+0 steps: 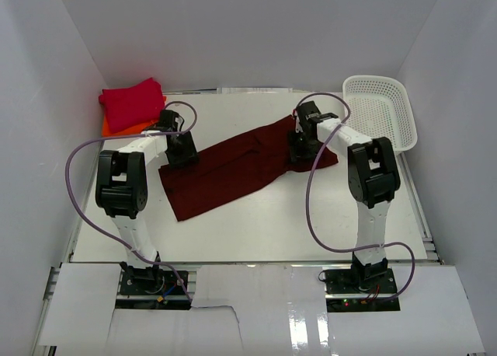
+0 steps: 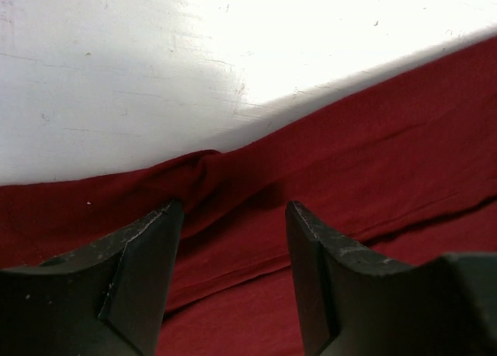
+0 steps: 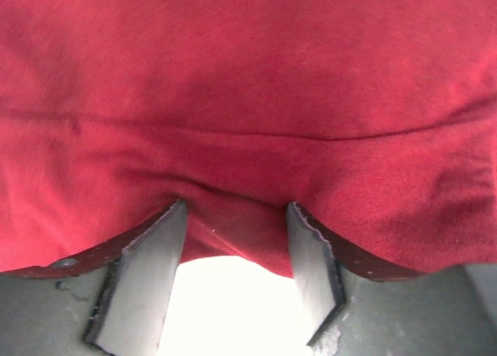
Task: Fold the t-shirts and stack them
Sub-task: Rotate the tshirt 90 degrees
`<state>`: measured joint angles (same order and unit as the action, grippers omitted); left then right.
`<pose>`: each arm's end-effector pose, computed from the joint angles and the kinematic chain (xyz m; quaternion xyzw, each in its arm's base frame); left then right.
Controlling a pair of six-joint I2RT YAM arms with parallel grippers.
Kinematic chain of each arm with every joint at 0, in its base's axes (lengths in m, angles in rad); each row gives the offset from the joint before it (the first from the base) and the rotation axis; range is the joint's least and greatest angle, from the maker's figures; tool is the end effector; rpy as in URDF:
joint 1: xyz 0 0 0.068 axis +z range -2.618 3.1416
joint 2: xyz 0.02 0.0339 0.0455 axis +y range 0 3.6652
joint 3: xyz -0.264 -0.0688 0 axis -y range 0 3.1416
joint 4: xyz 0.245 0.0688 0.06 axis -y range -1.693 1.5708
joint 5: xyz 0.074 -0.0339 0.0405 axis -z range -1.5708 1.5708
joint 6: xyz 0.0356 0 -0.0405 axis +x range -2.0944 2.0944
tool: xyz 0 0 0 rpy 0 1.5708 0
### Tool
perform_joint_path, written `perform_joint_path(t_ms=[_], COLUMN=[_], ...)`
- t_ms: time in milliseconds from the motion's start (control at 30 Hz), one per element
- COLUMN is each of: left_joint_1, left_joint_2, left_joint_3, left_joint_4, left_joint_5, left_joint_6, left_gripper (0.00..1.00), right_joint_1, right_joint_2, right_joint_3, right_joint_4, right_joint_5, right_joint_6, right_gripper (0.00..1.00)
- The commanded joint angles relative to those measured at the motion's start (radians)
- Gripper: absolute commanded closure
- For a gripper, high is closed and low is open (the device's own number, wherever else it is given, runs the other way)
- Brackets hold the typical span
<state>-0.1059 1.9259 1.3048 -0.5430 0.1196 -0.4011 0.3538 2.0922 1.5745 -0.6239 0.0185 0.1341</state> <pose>0.3866 -0.0454 0.1668 -0.1318 0.9688 -0.1072 0.1805 0.4127 0.1517 0.1737 -0.1052 0.9713 0.0427 0.2088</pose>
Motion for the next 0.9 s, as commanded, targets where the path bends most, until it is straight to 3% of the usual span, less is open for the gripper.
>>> perform_joint_path(t_ms=[0,67,367,433,533,867], left_joint_1=[-0.002,-0.002,-0.002,-0.002,-0.002,-0.002], left_joint_2=[0.025,0.027,0.033,0.03,0.021,-0.001], left_joint_3=[-0.019,-0.013,-0.001,-0.001,-0.006,-0.022], left_joint_4=[-0.101,-0.101,-0.101,-0.101,-0.101,-0.104], left_joint_5=[0.029,0.031,0.043,0.046,0.046,0.048], left_joint_6=[-0.002,-0.002,-0.002,-0.004,-0.001,0.004], left_gripper=[0.33,0.33,0.33,0.33,0.33,0.32], right_joint_1=[0.007,0.007,0.007,0.007,-0.013,-0.045], right_joint_2=[-0.112,-0.176,-0.331,-0.351,-0.36,-0.293], right_joint_3=[-0.079,-0.106,-0.042,-0.05,-0.096,-0.202], right_joint_4=[-0.014,-0.013,-0.123,-0.138,-0.139,-0.046], right_joint_5=[-0.109,-0.117,-0.072,-0.025,-0.023,-0.023], right_joint_6=[-0.008,-0.005,-0.011,0.002,0.022,0.051], right_gripper=[0.4,0.45,0.39,0.47,0.92,0.92])
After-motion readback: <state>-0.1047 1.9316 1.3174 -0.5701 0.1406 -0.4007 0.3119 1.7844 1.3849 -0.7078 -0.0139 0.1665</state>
